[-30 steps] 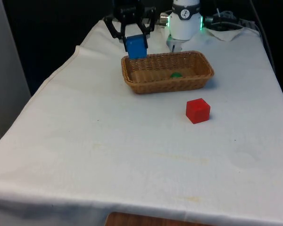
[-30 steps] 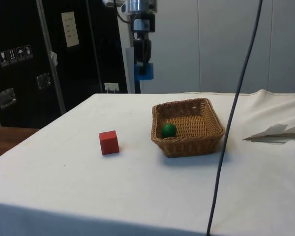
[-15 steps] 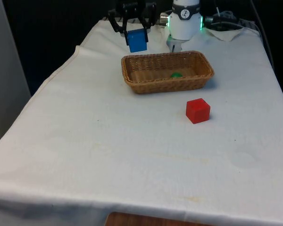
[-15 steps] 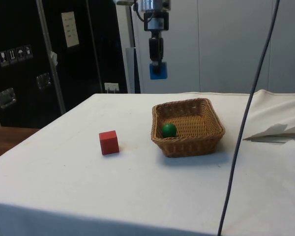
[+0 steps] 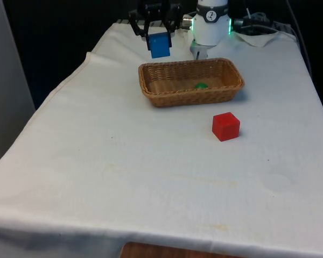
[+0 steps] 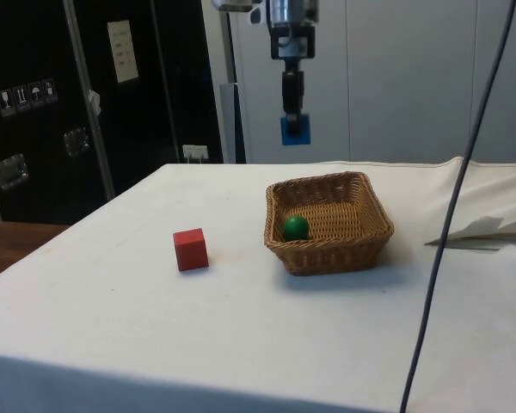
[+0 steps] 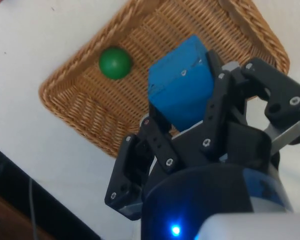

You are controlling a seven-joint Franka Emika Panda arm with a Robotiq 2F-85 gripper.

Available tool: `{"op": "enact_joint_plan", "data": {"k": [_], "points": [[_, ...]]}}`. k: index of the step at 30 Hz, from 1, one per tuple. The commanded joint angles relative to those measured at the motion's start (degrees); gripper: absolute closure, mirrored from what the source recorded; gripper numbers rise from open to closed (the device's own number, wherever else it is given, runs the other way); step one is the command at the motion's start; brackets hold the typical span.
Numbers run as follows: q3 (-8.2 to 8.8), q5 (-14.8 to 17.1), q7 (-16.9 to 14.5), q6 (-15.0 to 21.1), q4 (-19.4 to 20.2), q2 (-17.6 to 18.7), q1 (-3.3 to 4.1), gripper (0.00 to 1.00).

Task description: Place all non-red objects into the basket.

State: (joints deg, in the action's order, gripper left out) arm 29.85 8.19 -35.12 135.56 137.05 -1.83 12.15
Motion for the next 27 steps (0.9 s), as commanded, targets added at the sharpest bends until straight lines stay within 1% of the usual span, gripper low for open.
{"op": "enact_joint_plan", "data": {"k": [1, 3, 4, 5, 6, 7, 8, 12, 13, 14, 15, 21, 22, 23, 27], "points": [[-0.06, -1.7, 1.1, 1.4, 1.2, -0.7, -0.06, 0.99], [-0.06, -2.3, 1.4, 2.1, 2.2, -1.3, -0.11, 0.99], [-0.11, -2.8, 1.5, 3.0, 3.4, -1.9, -0.11, 0.99], [0.0, -1.4, 0.4, 1.9, 2.8, -1.6, 0.0, 0.99], [-0.11, -3.1, 1.6, 3.4, 3.9, -2.1, -0.17, 0.99], [-0.11, -3.1, 1.6, 3.4, 3.9, -2.1, -0.17, 0.99], [-0.11, -3.4, 1.7, 4.2, 4.9, -2.6, -0.17, 0.99], [-0.11, -3.8, 1.6, 6.0, 6.8, -3.3, -0.17, 0.99], [-0.11, -3.8, 1.5, 6.9, 7.7, -3.5, -0.17, 0.99], [0.0, -2.7, 0.7, 6.0, 7.3, -3.4, 0.0, 0.99], [-0.17, -3.7, 1.5, 7.4, 8.2, -3.6, -0.11, 0.99], [-0.23, -2.7, 0.7, 10.7, 11.3, -3.6, 0.11, 0.99], [-0.17, -2.7, 0.6, 10.0, 11.2, -3.5, 0.06, 0.99], [-0.23, -2.6, 0.7, 11.2, 11.9, -3.6, 0.11, 0.99], [-0.23, -2.3, 0.4, 12.8, 13.3, -3.4, 0.29, 0.99]]}}
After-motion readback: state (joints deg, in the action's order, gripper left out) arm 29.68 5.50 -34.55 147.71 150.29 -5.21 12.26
